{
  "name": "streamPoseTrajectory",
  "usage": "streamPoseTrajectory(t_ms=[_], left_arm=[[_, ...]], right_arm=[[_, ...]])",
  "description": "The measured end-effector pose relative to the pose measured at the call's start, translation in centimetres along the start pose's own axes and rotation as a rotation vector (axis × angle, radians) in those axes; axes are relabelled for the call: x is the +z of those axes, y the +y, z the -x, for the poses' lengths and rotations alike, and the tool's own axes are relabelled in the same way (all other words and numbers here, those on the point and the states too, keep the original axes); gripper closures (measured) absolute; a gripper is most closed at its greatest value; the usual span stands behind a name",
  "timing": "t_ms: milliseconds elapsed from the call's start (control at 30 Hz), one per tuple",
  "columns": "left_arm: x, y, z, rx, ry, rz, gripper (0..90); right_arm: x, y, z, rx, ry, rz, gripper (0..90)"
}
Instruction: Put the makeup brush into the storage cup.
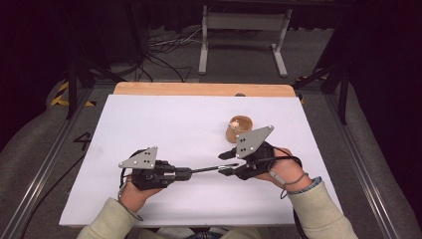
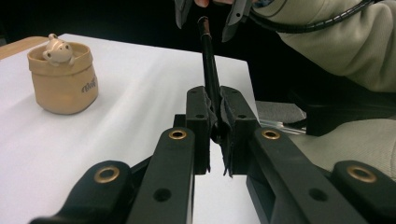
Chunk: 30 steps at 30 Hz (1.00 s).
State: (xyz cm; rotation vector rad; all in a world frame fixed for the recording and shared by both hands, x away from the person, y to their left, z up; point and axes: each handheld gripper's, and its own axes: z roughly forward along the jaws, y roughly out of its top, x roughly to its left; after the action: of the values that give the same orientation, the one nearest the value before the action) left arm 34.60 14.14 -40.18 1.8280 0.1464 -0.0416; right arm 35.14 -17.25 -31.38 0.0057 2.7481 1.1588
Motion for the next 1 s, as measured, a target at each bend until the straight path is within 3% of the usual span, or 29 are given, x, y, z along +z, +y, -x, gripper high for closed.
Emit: streamPoseTrajectory(t_ms=[233, 333, 733, 1000], left_arm=[[-0.1, -0.1, 0.0, 0.006, -0.004, 0.005, 83.3], [-0.1, -0.1, 0.0, 0.005, -0.009, 0.013, 83.3], [-0.1, -0.1, 0.1, 0.017, -0.014, 0.010, 83.2], [0.1, -0.1, 0.1, 0.028, -0.026, -0.001, 82.9]], right_arm=[[-0.3, -2.0, 0.2, 0.029, 0.018, 0.109, 62.5], [0.0, -2.5, 0.1, 0.032, 0.036, 0.129, 62.6], [0.5, -2.7, 0.0, 0.016, 0.054, 0.143, 77.3], [0.5, -2.9, 0.0, 0.011, 0.094, 0.131, 81.0]])
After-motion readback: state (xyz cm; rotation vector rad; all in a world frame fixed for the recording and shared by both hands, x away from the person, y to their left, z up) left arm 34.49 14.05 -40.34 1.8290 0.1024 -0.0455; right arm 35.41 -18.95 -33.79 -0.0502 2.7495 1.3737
